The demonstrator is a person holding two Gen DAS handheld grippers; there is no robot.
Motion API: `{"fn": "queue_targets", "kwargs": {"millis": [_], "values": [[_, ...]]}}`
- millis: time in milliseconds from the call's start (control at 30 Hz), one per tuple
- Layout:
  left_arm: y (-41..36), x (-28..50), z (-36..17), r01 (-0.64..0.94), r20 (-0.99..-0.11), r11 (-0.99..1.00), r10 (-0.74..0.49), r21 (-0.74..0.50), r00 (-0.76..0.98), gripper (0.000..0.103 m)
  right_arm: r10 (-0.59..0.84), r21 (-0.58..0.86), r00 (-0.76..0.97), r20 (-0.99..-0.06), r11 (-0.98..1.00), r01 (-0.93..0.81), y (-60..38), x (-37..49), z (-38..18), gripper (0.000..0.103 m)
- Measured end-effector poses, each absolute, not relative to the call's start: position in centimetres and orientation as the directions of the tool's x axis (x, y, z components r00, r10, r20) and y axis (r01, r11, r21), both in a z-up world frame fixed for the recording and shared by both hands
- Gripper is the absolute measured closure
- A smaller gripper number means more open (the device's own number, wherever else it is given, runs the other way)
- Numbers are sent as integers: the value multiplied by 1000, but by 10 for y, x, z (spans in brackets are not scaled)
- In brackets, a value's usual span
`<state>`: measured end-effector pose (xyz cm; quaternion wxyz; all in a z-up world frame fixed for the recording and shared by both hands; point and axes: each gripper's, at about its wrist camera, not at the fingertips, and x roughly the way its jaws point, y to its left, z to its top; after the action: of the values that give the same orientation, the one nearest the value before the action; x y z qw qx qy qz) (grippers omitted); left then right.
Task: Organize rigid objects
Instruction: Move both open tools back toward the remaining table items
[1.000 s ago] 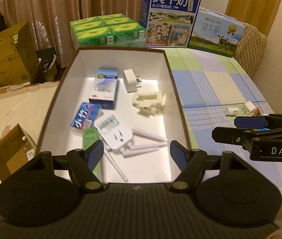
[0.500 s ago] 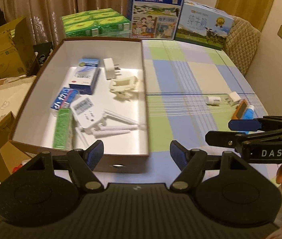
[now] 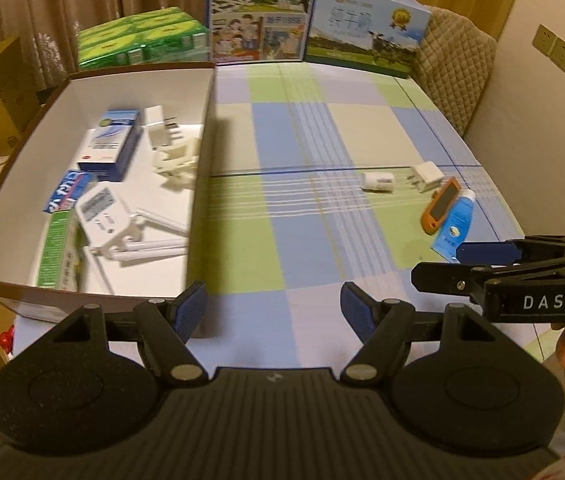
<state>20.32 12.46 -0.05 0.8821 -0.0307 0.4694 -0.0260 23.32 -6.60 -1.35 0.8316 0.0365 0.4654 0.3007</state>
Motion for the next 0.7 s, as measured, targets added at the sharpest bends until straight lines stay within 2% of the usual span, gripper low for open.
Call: {"fn": "queue_targets", "kwargs": {"millis": [700], "values": [[41,254,-28,179,-847,982,-149,-65,511,33,370,293,491,-788,928,-230,-169,243,-24,33]]}}
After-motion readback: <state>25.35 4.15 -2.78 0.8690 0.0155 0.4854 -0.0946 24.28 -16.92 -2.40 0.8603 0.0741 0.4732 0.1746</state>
